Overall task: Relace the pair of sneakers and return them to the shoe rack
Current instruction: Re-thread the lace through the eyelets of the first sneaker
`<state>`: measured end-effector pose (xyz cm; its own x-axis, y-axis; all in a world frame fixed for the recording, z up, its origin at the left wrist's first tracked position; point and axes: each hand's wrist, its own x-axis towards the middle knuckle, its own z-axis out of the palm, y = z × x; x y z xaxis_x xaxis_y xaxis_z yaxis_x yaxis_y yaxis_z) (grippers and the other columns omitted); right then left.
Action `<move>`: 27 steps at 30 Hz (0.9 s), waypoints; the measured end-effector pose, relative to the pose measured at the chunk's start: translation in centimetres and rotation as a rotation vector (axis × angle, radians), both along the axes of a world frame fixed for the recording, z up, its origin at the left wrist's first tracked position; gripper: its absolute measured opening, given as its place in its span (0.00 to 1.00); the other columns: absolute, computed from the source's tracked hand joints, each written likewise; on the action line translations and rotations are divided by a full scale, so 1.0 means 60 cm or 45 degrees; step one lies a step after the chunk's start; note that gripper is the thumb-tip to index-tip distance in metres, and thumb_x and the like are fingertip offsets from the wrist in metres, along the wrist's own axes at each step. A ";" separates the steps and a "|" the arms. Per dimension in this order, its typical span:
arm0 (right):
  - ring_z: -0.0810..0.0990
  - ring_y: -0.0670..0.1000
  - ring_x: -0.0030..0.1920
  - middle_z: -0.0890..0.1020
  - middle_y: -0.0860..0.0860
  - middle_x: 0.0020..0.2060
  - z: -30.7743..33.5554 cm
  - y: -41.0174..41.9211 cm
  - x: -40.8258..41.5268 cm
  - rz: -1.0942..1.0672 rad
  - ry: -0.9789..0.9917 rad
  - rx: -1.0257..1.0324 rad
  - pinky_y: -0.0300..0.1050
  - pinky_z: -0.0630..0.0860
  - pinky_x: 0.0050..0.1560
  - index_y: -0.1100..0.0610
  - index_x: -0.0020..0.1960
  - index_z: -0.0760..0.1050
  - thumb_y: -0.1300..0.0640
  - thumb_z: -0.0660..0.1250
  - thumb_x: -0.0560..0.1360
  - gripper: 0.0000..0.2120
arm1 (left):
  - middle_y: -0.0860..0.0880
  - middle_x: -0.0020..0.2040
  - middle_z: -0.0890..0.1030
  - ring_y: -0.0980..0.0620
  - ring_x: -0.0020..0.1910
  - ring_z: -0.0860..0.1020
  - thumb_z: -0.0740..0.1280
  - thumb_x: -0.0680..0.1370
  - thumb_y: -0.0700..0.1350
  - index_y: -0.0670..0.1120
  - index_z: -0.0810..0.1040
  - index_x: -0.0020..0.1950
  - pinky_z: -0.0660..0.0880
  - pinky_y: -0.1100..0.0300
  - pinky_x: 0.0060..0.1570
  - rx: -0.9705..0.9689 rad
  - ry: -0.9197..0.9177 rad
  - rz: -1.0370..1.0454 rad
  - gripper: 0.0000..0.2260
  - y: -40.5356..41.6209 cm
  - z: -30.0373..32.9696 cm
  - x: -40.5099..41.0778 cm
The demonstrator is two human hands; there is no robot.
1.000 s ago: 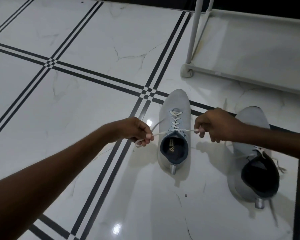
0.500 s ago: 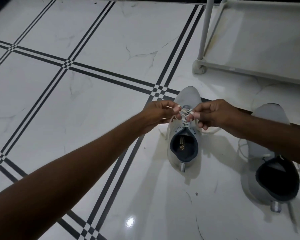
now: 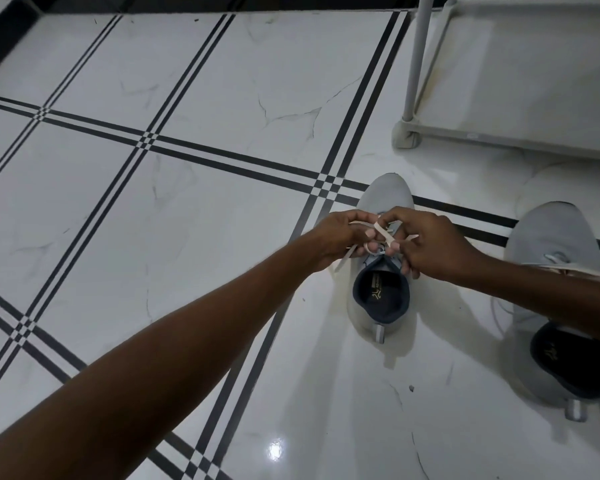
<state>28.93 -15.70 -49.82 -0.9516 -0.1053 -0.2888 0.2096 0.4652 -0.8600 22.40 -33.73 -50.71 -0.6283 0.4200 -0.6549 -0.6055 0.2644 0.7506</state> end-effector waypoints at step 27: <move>0.79 0.56 0.34 0.81 0.63 0.38 -0.025 0.027 -0.021 0.001 -0.529 -0.596 0.42 0.82 0.33 0.63 0.51 0.75 0.69 0.70 0.74 0.08 | 0.47 0.38 0.82 0.53 0.37 0.79 0.71 0.77 0.41 0.43 0.84 0.49 0.76 0.59 0.42 -0.004 0.200 -0.326 0.04 -0.014 0.013 0.014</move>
<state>27.69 -14.09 -51.30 -0.7696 -0.3108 -0.5577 0.5700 0.0591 -0.8195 23.23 -34.54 -49.93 -0.5961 0.5760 -0.5593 -0.3952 0.3959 0.8289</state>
